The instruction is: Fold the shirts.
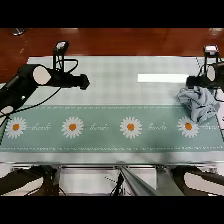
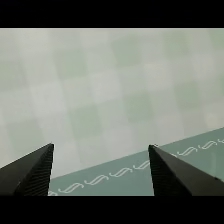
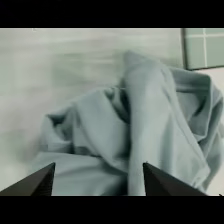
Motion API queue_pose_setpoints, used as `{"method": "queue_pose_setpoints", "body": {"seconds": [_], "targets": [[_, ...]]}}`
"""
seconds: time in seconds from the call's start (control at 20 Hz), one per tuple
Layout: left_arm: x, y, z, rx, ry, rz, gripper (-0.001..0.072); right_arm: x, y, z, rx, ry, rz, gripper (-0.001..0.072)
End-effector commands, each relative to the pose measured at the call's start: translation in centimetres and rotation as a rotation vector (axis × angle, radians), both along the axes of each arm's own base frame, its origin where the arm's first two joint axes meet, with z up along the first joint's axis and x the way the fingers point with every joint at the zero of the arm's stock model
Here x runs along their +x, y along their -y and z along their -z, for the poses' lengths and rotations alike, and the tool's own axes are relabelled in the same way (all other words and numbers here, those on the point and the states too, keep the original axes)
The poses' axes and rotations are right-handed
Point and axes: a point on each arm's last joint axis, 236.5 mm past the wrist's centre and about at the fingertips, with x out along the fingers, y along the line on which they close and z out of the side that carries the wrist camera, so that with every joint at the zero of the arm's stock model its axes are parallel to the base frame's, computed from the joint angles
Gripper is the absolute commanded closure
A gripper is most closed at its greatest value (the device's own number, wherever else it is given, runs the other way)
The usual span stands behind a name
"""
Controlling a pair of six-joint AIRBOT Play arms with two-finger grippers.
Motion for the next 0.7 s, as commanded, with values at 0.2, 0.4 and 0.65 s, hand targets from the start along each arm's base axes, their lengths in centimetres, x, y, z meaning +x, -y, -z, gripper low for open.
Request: {"method": "queue_pose_setpoints", "body": {"seconds": [0.2, 0.4, 0.65], "targets": [[1.7, -3.0, 0.1, 0.035, 0.035, -0.046, 0.0006, -4.0, 7.2, 8.9, 0.195, -0.130, 0.324, 0.0093], [0.9, -3.2, 0.7, 0.046, -0.006, -0.039, 0.0007, -5.0, 2.6, 11.5, 0.361, -0.269, 0.136, 0.0681], [-4.4, -5.9, 3.1, 0.146, -0.242, 0.019, 0.0007, -0.6, -1.6, 2.4, 0.389, -0.101, -0.040, 0.0684]]}}
